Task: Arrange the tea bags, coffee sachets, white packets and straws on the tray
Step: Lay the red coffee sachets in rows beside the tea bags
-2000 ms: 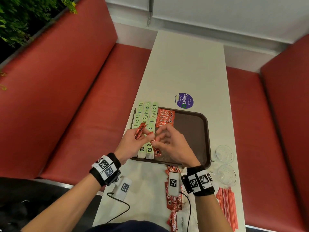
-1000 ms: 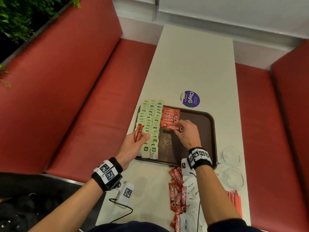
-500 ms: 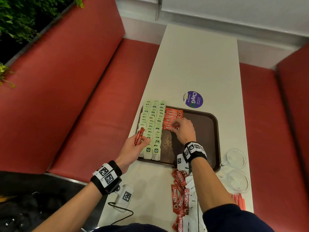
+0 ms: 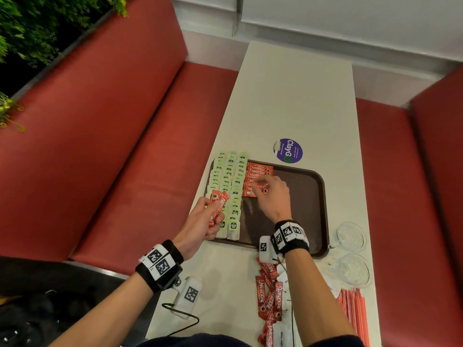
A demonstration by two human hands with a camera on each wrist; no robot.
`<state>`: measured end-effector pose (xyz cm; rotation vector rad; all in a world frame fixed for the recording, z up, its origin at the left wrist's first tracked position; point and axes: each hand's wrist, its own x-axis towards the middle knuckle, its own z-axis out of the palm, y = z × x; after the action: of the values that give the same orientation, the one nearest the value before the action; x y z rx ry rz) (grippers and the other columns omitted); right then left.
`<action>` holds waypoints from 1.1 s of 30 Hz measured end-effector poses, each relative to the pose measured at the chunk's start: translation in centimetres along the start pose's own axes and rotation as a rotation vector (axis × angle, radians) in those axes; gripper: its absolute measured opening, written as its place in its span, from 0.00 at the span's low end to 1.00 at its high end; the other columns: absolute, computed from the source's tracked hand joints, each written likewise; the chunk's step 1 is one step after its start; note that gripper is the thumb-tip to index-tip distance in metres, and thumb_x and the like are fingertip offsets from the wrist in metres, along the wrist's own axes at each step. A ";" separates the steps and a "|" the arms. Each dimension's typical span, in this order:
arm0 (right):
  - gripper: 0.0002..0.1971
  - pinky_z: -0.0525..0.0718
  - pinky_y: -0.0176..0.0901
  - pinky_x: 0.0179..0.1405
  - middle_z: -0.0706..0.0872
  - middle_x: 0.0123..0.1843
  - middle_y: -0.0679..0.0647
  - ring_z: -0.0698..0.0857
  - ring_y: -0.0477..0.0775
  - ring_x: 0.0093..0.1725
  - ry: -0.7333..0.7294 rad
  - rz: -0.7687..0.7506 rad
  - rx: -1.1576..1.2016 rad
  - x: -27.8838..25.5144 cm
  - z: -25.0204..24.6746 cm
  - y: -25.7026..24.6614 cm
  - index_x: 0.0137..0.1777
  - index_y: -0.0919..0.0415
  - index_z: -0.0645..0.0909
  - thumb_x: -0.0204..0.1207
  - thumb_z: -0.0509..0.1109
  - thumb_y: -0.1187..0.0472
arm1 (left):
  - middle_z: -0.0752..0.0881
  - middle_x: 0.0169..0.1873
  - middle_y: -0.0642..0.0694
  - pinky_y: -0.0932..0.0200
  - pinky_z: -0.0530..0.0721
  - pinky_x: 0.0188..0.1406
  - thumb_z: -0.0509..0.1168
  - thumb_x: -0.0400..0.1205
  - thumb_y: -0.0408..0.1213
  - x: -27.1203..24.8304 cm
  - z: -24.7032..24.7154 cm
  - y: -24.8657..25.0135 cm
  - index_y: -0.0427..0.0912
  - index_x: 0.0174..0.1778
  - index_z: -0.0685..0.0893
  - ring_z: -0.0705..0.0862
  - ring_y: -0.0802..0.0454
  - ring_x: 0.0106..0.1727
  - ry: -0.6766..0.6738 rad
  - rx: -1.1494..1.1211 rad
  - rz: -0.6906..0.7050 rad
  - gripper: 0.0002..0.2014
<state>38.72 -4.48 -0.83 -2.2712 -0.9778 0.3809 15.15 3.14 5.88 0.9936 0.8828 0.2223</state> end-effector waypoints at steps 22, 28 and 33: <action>0.04 0.92 0.50 0.57 0.96 0.53 0.44 0.94 0.49 0.54 -0.152 -0.192 0.503 -11.4 -8.7 -10.1 0.59 0.48 0.93 0.88 0.78 0.53 | 0.67 0.38 0.49 0.58 0.68 0.34 0.73 0.87 0.56 -4.1 0.7 2.5 0.34 0.71 0.82 0.65 0.54 0.34 -0.155 0.195 0.257 0.28; 0.16 0.93 0.43 0.48 0.96 0.44 0.50 0.95 0.49 0.44 -0.185 -0.126 0.498 -13.1 -9.6 -11.5 0.59 0.50 0.81 0.80 0.85 0.53 | 0.73 0.30 0.52 0.58 0.67 0.32 0.74 0.89 0.42 -4.9 1.6 4.0 0.32 0.48 0.86 0.66 0.54 0.31 -0.128 0.280 0.353 0.14; 0.19 0.93 0.43 0.45 0.94 0.42 0.53 0.95 0.51 0.43 -0.153 -0.109 0.540 -13.6 -10.5 -11.6 0.51 0.60 0.78 0.77 0.87 0.54 | 0.83 0.30 0.53 0.57 0.75 0.41 0.75 0.88 0.41 -5.9 2.3 4.7 0.37 0.47 0.91 0.76 0.59 0.32 -0.055 0.384 0.441 0.10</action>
<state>28.12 -12.92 14.90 -1.7141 -0.9319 0.6874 14.04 1.12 13.40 1.5450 0.6574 0.4058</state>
